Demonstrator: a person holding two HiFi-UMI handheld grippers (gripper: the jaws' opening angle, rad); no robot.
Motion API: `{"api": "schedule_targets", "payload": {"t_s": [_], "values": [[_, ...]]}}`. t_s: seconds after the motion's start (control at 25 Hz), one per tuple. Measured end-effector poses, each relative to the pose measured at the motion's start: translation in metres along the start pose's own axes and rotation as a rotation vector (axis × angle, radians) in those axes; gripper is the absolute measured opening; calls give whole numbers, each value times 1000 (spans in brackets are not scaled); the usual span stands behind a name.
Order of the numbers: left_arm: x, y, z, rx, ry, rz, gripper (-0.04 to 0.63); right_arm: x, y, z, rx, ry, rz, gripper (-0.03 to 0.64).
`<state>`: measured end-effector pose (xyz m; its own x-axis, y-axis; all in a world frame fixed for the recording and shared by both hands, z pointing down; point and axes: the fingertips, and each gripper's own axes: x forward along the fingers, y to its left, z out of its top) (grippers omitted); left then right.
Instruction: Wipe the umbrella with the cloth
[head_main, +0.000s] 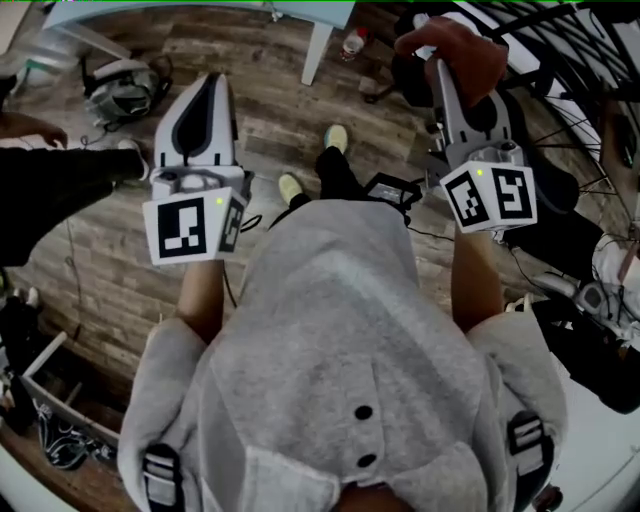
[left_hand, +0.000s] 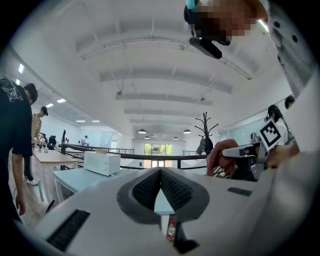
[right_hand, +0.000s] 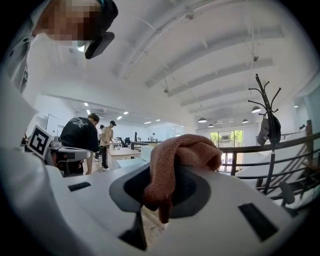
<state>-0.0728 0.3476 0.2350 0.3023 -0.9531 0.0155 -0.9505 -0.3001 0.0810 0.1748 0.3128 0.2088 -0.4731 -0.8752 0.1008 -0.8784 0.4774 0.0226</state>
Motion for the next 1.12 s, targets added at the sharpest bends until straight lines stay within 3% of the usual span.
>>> {"api": "schedule_targets", "payload": {"t_s": [0.52, 1.12], "values": [[49, -1, -11, 0, 34, -17, 15, 45, -32, -10, 3, 3, -16, 78], [195, 19, -15, 9, 68, -28, 15, 169, -99, -19, 20, 36, 40, 78]]}}
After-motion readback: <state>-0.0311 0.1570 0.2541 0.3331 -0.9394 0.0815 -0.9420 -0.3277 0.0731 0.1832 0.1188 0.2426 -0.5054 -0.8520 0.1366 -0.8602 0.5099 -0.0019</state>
